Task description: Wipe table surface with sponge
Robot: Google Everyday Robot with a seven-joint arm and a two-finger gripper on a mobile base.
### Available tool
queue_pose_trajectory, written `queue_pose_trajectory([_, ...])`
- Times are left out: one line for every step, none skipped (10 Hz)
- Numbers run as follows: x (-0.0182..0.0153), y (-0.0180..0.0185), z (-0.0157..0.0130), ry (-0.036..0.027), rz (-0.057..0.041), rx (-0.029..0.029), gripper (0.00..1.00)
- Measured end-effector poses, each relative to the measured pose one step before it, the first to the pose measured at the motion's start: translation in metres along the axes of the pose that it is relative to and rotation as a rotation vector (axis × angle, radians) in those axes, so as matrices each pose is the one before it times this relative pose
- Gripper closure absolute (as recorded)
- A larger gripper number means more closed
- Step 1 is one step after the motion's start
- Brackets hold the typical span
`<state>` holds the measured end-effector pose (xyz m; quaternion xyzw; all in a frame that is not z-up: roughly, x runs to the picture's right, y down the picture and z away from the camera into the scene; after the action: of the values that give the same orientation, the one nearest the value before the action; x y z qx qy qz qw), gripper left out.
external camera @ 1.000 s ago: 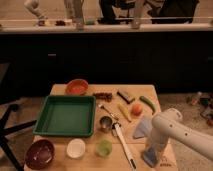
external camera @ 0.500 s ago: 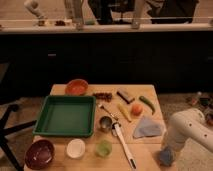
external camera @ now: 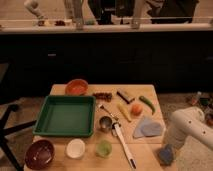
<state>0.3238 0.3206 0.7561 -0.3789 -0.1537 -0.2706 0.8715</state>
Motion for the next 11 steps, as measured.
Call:
queue_pose_trajectory([-0.01334, -0.01021, 0.00131, -0.0049, -0.01559, -0.00129, 1.0])
queue_pose_trajectory([-0.01507, -0.01416, 0.00111, -0.00207, -0.01978, 0.00729, 1.0])
queue_pose_trajectory([-0.01931, -0.01613, 0.00153, -0.00591, -0.02782, 0.00267, 1.0])
queue_pose_trajectory([-0.00992, -0.00739, 0.00122, -0.00416, -0.01643, 0.00171, 1.0])
queue_pose_trajectory([-0.00982, -0.00457, 0.00194, -0.00452, -0.01566, -0.00195, 1.0])
queue_pose_trajectory([-0.00638, -0.00153, 0.00233, -0.00367, -0.00569, -0.00311, 1.0])
queue_pose_trajectory([-0.00309, 0.00141, 0.00143, -0.00134, 0.00043, -0.00328, 1.0])
queue_pose_trajectory([0.00126, 0.00482, 0.00063, 0.00015, 0.00776, -0.0028, 1.0])
queue_pose_trajectory([0.00547, 0.00884, 0.0001, 0.00016, 0.01343, -0.00202, 1.0])
queue_pose_trajectory([0.00873, 0.01021, -0.00079, 0.00231, 0.01252, -0.00156, 1.0])
queue_pose_trajectory([0.01313, 0.01364, -0.00101, 0.00257, 0.01854, -0.00117, 1.0])
